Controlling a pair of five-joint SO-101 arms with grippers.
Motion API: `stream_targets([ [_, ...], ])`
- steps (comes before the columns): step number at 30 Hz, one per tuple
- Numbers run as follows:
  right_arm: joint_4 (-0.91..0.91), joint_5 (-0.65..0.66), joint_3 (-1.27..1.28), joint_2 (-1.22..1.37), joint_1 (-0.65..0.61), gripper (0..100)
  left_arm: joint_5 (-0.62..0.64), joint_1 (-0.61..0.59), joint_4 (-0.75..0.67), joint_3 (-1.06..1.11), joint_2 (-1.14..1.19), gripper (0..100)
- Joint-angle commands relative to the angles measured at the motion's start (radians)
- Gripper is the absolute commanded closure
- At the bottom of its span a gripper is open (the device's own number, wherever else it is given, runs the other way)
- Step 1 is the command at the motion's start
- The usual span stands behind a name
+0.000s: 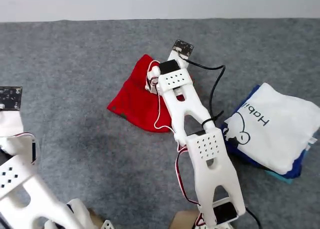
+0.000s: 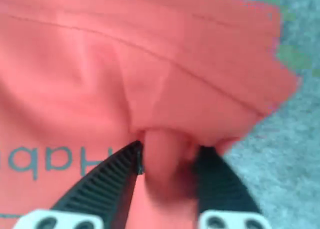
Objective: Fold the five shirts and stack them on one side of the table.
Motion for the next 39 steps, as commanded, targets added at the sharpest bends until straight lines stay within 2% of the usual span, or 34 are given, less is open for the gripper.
stream_targets([
  [1,0.050,0.029,-0.011,-0.044,-0.002,99.1,-0.020,-0.003,-0.018,-0.005,-0.017,99],
  [15,0.404,0.170,-0.009,-0.383,0.007,99.1,-0.018,-0.003,-0.018,-0.013,-0.017,99],
  [25,0.410,0.264,0.011,-0.670,0.096,99.1,-0.018,-0.003,-0.017,-0.013,-0.025,99],
  [30,0.410,0.308,0.190,-0.843,0.160,99.1,-0.018,-0.005,-0.012,-0.015,-0.025,99],
  [39,0.409,0.468,0.439,-1.121,0.371,99.1,-0.014,-0.005,-0.011,-0.015,-0.025,99],
])
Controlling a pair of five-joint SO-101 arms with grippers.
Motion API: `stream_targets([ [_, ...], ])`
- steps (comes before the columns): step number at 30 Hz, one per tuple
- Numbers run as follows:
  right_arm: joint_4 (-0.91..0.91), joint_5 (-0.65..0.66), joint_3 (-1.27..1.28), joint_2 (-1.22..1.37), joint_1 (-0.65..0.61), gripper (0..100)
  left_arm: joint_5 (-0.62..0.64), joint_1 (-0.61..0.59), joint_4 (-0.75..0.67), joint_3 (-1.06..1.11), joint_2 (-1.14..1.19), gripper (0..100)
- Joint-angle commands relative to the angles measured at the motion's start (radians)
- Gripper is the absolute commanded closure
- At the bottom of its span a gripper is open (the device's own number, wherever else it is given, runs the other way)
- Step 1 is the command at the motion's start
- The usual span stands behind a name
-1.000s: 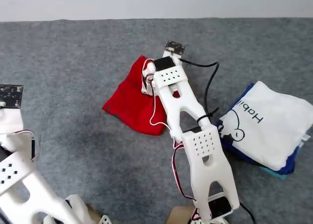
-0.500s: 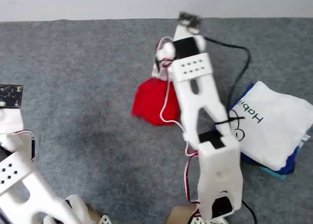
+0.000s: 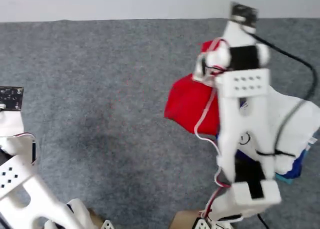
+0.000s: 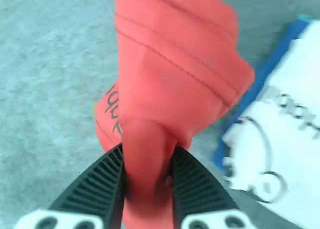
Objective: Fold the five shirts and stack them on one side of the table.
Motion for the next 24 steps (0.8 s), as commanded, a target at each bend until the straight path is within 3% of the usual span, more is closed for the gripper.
stream_targets([
  [1,0.042,0.075,0.008,-0.125,0.087,99.1,-0.005,-0.005,-0.011,-0.015,-0.025,99],
  [17,0.044,0.278,0.015,-0.176,0.374,99.1,-0.005,-0.005,-0.012,-0.015,-0.023,99],
  [24,0.025,0.338,0.236,-0.176,0.461,99.1,-0.005,0.000,-0.017,-0.015,-0.018,99],
])
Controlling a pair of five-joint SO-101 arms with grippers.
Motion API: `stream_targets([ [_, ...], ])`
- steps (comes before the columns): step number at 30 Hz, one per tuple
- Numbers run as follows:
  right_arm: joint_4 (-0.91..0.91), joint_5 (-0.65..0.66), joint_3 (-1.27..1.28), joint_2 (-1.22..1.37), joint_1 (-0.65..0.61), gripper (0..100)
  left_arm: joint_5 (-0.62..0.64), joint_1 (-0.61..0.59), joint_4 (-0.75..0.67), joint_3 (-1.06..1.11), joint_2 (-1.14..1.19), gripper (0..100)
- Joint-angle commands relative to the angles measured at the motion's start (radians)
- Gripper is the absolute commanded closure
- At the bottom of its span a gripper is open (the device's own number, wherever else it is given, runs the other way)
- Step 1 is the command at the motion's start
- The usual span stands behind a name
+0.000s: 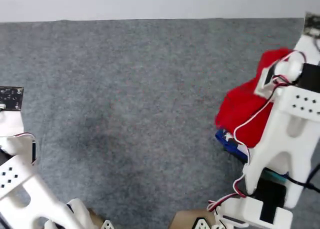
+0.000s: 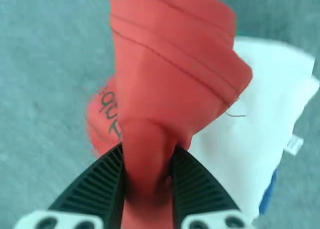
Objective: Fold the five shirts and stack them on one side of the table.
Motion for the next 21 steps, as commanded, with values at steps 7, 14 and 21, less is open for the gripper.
stream_targets([
  [7,-0.116,0.097,0.207,-0.047,0.162,99.1,-0.005,0.000,-0.017,-0.015,-0.018,99],
  [14,-0.124,0.158,0.196,-0.050,0.231,99.1,-0.005,0.000,-0.017,-0.015,-0.018,99],
  [21,-0.213,0.284,0.189,-0.045,0.320,98.8,-0.005,0.000,-0.012,-0.015,-0.018,99],
])
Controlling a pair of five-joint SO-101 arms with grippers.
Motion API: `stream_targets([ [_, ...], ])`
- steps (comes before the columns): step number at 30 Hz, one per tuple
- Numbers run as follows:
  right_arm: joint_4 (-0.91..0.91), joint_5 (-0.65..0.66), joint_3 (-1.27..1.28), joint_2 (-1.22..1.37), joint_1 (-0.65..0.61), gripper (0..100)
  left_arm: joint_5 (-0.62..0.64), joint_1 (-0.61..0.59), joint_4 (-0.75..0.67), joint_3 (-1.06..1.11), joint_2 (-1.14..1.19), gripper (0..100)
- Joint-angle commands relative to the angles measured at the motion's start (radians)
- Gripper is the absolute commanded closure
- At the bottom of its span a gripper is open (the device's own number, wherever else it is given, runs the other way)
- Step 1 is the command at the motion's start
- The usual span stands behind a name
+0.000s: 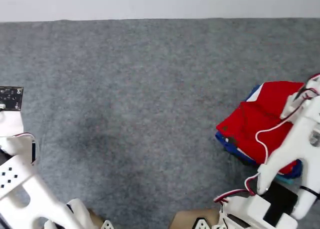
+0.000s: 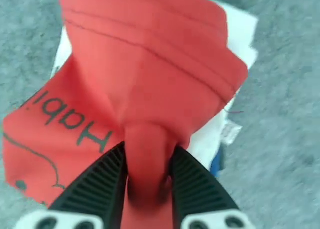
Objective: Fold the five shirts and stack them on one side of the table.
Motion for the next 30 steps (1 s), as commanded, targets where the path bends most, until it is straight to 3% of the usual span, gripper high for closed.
stream_targets([
  [1,-0.042,0.068,-0.029,-0.045,0.047,97.7,-0.005,0.000,-0.012,-0.015,-0.018,99],
  [9,-0.031,-0.018,-0.037,-0.058,0.031,66.7,-0.006,0.000,-0.011,-0.013,-0.021,99],
  [15,0.139,-0.031,-0.193,-0.059,-0.024,65.3,-0.008,0.000,-0.011,-0.013,-0.023,99],
  [19,0.214,-0.103,-0.282,-0.067,-0.110,74.1,-0.008,0.000,-0.011,-0.010,-0.023,99],
  [23,0.213,-0.133,-0.269,-0.077,-0.217,98.7,-0.008,0.000,-0.011,-0.008,-0.018,99],
  [26,0.208,-0.144,-0.204,-0.077,-0.259,95.4,-0.008,0.000,-0.011,-0.013,-0.018,99],
  [30,0.119,-0.141,-0.032,-0.076,-0.248,98.6,-0.008,-0.002,-0.011,-0.013,-0.025,99],
])
